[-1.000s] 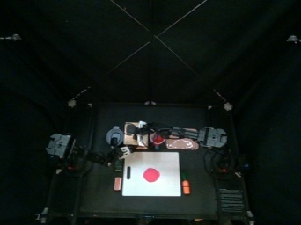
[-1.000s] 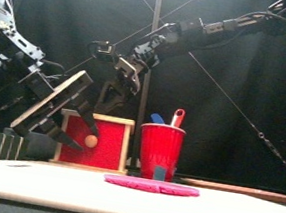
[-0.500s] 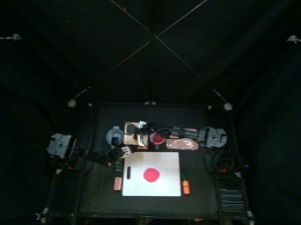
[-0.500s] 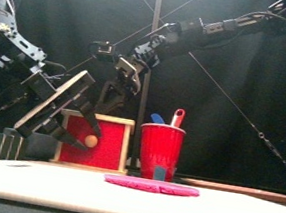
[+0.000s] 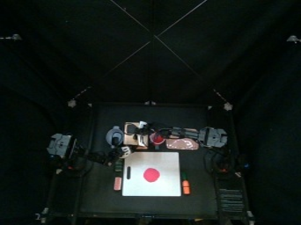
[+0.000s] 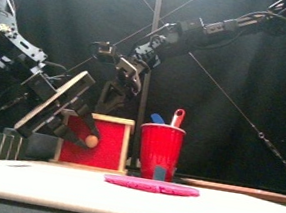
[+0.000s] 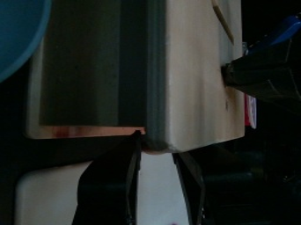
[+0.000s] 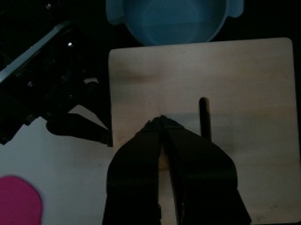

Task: Get the cutter from the drawer then cut the dough then place the extra dough in the bowl
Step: Open the drawer

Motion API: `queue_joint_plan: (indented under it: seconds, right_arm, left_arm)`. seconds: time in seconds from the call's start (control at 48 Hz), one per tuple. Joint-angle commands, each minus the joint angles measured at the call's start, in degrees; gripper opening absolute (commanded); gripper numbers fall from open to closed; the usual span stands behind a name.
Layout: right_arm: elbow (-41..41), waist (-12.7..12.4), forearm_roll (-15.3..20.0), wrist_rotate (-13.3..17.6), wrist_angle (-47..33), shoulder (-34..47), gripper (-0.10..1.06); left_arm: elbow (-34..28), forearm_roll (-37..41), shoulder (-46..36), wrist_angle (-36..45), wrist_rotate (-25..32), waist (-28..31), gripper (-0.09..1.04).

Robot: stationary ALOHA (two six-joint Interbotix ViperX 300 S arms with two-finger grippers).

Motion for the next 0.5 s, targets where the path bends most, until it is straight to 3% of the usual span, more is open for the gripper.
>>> queue_joint_plan:
  seconds: [0.021,0.5]
  right_arm:
    - [0.53,0.09,-0.18,0.09,1.05,-0.7,0.03]
    - [0.53,0.0,-0.26,0.0,1.14,-0.7,0.03]
  left_arm:
    - [-0.97,0.0,-0.79,0.7,0.0,0.62,0.61]
    - [0.35,-0.97,-1.93,2.02,-0.09,-3.34,0.6]
